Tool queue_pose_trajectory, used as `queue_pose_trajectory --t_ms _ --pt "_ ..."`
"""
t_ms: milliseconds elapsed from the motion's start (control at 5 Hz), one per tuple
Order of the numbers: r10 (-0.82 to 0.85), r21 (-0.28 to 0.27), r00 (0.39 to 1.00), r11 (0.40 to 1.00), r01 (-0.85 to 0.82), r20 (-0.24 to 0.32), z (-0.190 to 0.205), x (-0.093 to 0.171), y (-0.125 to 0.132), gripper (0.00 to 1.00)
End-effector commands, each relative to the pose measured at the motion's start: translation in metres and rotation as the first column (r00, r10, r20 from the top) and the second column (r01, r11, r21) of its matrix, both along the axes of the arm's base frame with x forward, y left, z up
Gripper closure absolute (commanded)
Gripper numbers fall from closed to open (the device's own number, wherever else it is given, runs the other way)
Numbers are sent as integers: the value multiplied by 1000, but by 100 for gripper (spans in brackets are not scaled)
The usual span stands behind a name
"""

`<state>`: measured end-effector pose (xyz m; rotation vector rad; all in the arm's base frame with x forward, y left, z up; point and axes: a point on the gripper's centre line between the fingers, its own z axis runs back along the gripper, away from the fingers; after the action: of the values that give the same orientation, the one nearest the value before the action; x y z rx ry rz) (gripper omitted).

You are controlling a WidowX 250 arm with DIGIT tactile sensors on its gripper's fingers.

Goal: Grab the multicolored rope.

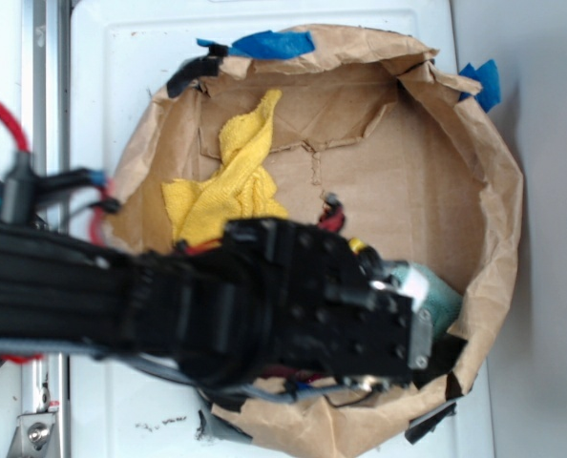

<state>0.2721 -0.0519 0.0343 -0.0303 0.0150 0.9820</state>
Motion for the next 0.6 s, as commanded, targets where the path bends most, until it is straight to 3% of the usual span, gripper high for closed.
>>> queue_pose_trajectory --t_ms 0,200,400 --pt "-114 -2 978 993 116 177 69 6 41 100" --pt "-261 -32 952 963 269 163 113 14 73 100" --pt "-405 73 904 914 399 136 147 13 85 100"
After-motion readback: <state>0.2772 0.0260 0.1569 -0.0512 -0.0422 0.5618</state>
